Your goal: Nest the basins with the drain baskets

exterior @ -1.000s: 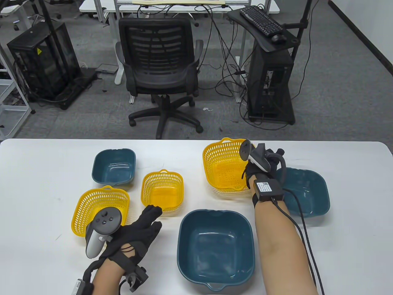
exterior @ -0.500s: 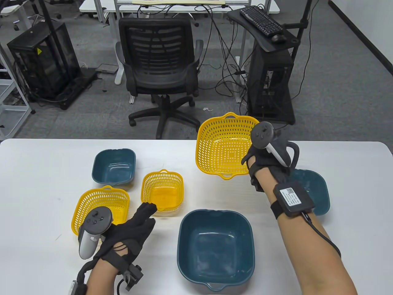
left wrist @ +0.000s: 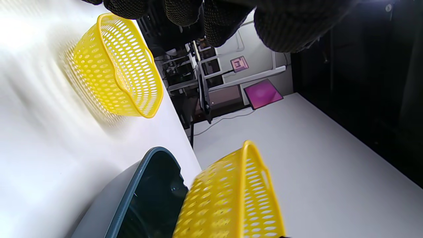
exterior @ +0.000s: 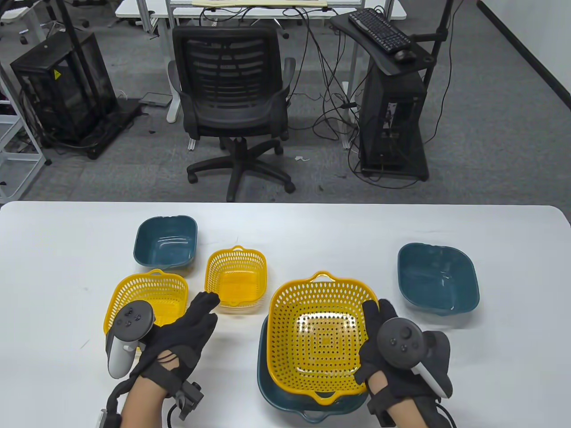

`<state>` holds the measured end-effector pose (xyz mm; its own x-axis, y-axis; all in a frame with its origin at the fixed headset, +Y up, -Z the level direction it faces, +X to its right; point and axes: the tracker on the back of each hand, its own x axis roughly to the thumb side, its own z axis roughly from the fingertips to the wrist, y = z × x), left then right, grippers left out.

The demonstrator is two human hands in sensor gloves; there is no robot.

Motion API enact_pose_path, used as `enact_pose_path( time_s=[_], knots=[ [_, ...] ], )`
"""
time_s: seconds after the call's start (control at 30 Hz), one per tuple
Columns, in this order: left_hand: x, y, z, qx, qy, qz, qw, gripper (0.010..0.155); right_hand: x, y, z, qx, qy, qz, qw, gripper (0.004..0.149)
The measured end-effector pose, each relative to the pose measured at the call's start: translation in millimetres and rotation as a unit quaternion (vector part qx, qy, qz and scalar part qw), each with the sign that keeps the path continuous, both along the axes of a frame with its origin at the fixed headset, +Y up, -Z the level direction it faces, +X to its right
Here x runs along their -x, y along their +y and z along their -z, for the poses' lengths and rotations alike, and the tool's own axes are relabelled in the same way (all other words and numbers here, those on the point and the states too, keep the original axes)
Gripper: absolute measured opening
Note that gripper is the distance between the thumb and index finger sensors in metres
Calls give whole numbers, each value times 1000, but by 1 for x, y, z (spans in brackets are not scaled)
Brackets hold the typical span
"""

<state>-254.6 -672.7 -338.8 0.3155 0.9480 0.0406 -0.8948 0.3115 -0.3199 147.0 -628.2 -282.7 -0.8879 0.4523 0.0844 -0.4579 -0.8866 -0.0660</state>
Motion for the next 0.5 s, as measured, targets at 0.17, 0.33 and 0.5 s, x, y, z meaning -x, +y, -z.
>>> enact_pose_path(
  time_s=[0.17, 0.33, 0.5],
  knots=[
    [5, 0, 0, 0, 8, -10, 1000, 70, 15, -31, 7, 13, -23, -32, 999, 59],
    [13, 2, 0, -5, 18, -15, 1000, 70, 21, -53, 12, 58, -37, -80, 994, 58],
    [29, 2, 0, -7, 45, -26, 999, 70, 23, -76, 17, 121, -16, -87, 989, 63]
  ],
)
